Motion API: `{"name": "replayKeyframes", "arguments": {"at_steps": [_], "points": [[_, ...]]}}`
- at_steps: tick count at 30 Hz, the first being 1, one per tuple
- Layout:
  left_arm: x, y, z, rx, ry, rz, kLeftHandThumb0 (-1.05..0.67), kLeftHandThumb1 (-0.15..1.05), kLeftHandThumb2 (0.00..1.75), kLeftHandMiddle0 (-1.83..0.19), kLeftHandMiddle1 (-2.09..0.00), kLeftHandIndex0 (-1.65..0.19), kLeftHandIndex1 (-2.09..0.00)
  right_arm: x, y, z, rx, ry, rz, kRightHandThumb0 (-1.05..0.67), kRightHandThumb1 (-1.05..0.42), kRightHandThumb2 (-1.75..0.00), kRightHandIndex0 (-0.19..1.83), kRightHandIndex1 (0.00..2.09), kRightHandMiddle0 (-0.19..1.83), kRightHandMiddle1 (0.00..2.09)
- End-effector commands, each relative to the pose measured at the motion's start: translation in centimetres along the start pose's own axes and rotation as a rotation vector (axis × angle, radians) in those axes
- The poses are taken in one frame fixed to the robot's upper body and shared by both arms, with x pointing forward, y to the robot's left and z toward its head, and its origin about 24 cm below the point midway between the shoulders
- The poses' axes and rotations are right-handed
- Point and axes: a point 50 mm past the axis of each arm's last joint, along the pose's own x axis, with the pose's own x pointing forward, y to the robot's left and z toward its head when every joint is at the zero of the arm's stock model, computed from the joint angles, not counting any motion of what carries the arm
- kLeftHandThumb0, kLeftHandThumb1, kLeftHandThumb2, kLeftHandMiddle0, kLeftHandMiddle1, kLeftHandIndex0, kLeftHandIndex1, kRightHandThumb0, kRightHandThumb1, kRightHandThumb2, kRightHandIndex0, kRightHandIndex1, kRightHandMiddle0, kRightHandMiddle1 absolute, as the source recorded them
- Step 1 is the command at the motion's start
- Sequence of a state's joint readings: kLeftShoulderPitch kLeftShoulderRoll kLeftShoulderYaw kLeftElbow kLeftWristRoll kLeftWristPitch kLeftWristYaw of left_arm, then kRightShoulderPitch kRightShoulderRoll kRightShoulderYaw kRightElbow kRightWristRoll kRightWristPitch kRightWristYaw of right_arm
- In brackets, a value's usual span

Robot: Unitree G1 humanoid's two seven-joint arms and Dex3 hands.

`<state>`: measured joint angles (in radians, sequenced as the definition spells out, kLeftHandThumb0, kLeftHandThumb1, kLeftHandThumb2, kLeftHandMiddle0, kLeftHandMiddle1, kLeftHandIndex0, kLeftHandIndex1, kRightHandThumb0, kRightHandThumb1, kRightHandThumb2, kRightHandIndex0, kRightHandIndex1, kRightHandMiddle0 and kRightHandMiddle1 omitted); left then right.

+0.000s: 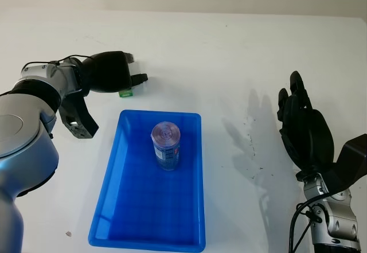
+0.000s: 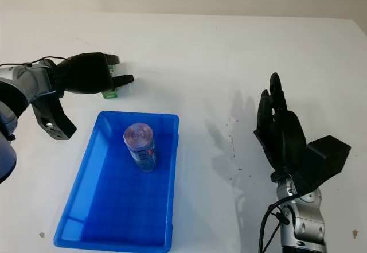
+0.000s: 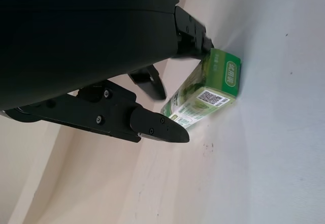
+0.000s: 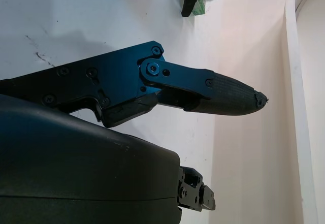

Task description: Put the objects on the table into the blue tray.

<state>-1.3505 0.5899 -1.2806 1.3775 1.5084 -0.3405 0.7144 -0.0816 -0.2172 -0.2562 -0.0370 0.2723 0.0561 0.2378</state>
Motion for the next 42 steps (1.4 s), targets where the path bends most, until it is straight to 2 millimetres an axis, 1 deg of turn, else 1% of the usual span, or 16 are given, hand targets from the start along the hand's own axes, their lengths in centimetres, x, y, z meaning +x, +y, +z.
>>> {"name": "replayKeyframes", "arguments": {"at_steps": [1, 4, 7, 8, 9, 11, 18, 20, 21, 23, 25, 27, 32, 35, 40, 42], "points": [[-0.1, -0.8, 1.3, 0.004, -0.035, -0.029, -0.22, 1.04, 0.09, -0.06, -2.05, -0.03, -1.85, -0.3, -0.5, 0.4, -0.013, -0.012, -0.004, -0.79, -1.05, -0.61, -0.19, 0.0, -0.19, 0.0], [0.0, -0.7, 1.5, -0.004, -0.026, -0.015, -0.17, 1.05, 0.1, -0.14, -2.09, -0.07, -1.94, -0.4, -0.7, 0.4, -0.01, -0.009, -0.003, -0.79, -1.05, -0.62, -0.19, 0.0, -0.19, 0.0], [0.0, -0.7, 1.5, -0.002, -0.026, -0.018, -0.17, 1.05, 0.08, -0.09, -2.08, -0.1, -1.71, -0.4, -0.7, 0.3, -0.012, -0.008, -0.001, -0.78, -1.05, -0.62, -0.19, 0.0, -0.19, 0.0], [0.0, -0.6, 1.4, -0.011, -0.024, -0.011, -0.16, 1.05, 0.1, -0.1, -2.09, -0.09, -1.77, -0.4, -0.7, 0.3, -0.012, -0.008, -0.001, -0.78, -1.05, -0.62, -0.19, 0.0, -0.19, 0.0], [0.0, -0.5, 1.4, -0.014, -0.024, 0.011, -0.17, 1.05, 0.17, -0.14, -2.09, -0.06, -1.96, -0.3, -0.6, 0.3, -0.011, -0.008, -0.001, -0.79, -1.05, -0.61, -0.19, 0.0, -0.19, 0.0], [0.0, -0.4, 1.4, -0.008, -0.021, 0.042, -0.18, 1.05, 0.16, -0.25, -2.09, -0.08, -2.07, -0.3, -0.6, 0.2, -0.013, -0.007, 0.002, -0.79, -1.05, -0.61, -0.19, 0.0, -0.19, 0.0], [0.2, 0.1, 0.7, -0.084, 0.061, 0.08, -0.16, 1.05, 0.17, -0.34, -2.09, -0.13, -2.09, 0.2, -0.2, -0.1, 0.004, -0.002, 0.007, -0.78, -1.05, -0.61, -0.19, 0.0, -0.19, 0.0], [0.3, -0.1, 0.3, -0.148, 0.112, 0.015, -0.28, 1.05, 0.22, -0.33, -2.09, -0.09, -2.09, 0.3, -0.1, -0.1, 0.005, -0.001, 0.015, -0.79, -1.05, -0.61, -0.19, 0.0, -0.19, 0.0], [0.3, -0.2, 0.1, -0.178, 0.134, -0.017, -0.41, 1.05, 0.23, -0.46, -2.09, -0.09, -2.09, 0.4, -0.1, -0.1, 0.009, -0.003, 0.018, -0.79, -1.05, -0.61, -0.19, 0.0, -0.19, 0.0], [0.3, -0.3, -0.2, -0.246, 0.177, -0.069, -0.51, 1.05, 0.3, -0.66, -2.09, -0.16, -2.08, 0.5, 0.0, -0.2, 0.013, -0.006, 0.024, -0.78, -1.05, -0.62, -0.19, 0.0, -0.19, 0.0], [0.2, -0.5, -0.3, -0.275, 0.198, -0.102, -0.53, 1.05, 0.32, -0.83, -2.09, -0.34, -2.09, 0.5, 0.0, -0.2, 0.015, -0.006, 0.025, -0.79, -1.05, -0.62, -0.19, 0.0, -0.19, 0.0], [0.2, -0.7, -0.4, -0.281, 0.204, -0.142, -0.51, 1.05, 0.34, -0.9, -2.09, -0.36, -2.09, 0.5, 0.1, -0.2, 0.017, -0.007, 0.026, -0.79, -1.05, -0.62, -0.19, 0.0, -0.19, 0.0], [0.2, -0.8, -1.0, -0.382, 0.281, -0.184, -0.45, 1.05, 0.4, -0.73, -2.09, -0.15, -2.09, 0.5, 0.1, -0.2, 0.027, -0.011, 0.03, -0.79, -1.05, -0.62, -0.19, 0.0, -0.19, 0.0], [0.2, -0.4, -2.0, -0.689, 0.411, -0.151, -0.38, 1.05, 0.45, -0.56, -2.09, -0.08, -2.09, 0.5, 0.2, -0.3, 0.03, -0.009, 0.027, -0.79, -1.05, -0.62, -0.19, 0.0, -0.19, 0.0], [-0.2, 0.5, -3.8, -0.948, 0.522, 0.035, -0.34, 1.05, 0.43, -0.49, -2.09, -0.26, -2.09, 0.4, 0.3, -0.4, 0.03, -0.004, 0.025, -0.79, -1.05, -0.63, -0.19, 0.0, -0.19, 0.0], [-0.4, 0.8, -4.6, -1.026, 0.555, 0.083, -0.35, 1.05, 0.42, -0.41, -2.09, -0.19, -2.09, 0.5, 0.3, -0.5, 0.04, -0.007, 0.028, -0.78, -1.05, -0.63, -0.19, 0.0, -0.19, 0.0]]}}
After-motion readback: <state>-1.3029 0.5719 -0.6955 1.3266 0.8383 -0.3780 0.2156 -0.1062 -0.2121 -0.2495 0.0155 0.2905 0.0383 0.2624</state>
